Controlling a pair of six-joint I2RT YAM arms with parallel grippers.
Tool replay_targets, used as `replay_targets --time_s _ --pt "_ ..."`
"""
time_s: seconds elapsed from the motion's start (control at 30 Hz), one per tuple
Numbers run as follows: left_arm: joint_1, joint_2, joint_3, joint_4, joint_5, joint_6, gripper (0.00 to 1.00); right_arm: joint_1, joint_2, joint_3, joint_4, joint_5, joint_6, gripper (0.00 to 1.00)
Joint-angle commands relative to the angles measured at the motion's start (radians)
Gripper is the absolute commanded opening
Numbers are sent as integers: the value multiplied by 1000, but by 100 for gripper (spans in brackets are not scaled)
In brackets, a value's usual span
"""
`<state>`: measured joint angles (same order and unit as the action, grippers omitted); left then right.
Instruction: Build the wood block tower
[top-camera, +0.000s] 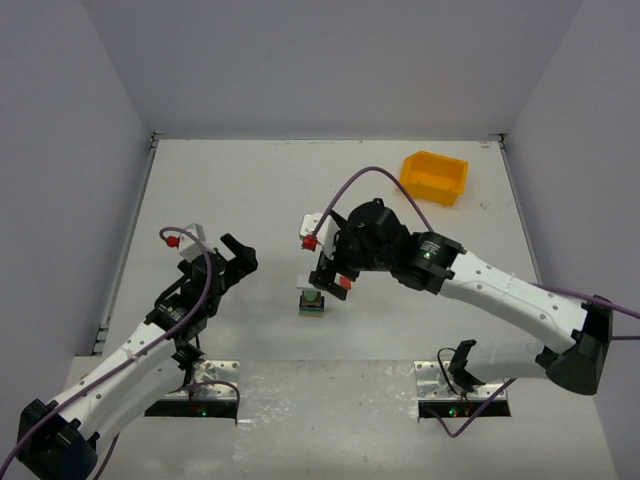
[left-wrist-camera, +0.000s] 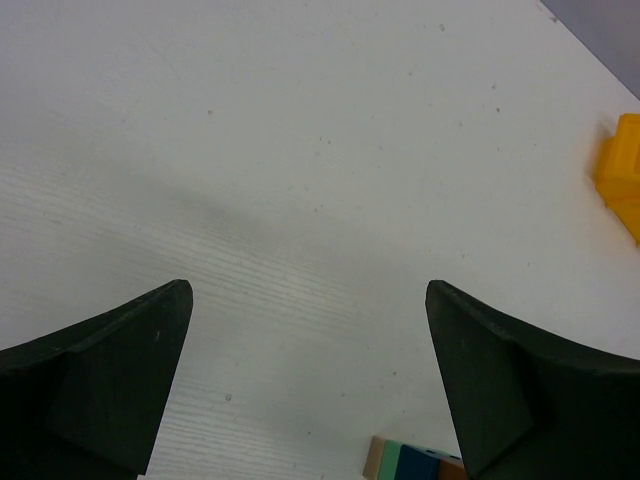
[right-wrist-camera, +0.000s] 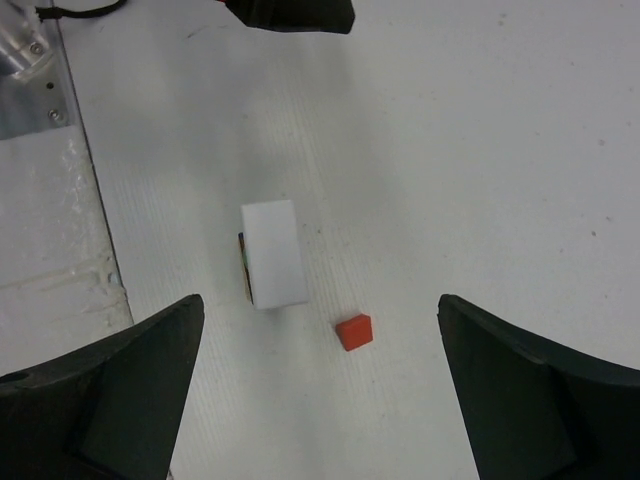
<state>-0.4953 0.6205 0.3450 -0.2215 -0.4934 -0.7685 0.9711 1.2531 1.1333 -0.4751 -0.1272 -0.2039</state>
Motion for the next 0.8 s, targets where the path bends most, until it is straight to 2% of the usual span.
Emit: replay_targets --time_s 0.0,0.17,0.33,0.43,0.67,0.77 --pt "11 -28 0 19 -6 -17 100 -8 -111 -88 92 224 158 99" --pt "11 -33 -1 14 -10 -23 100 -80 -190 -156 96 374 347 99" --pt "11 -25 -1 16 -10 -25 100 -290 -214 -280 85 337 532 99" --pt "11 -17 0 14 -13 -29 100 -324 -151 -303 76 314 569 99" --pt "11 -13 5 1 -23 -35 100 -325 47 -244 86 299 643 99" --pt "12 -16 4 0 -29 -38 100 -325 123 -247 138 204 664 96"
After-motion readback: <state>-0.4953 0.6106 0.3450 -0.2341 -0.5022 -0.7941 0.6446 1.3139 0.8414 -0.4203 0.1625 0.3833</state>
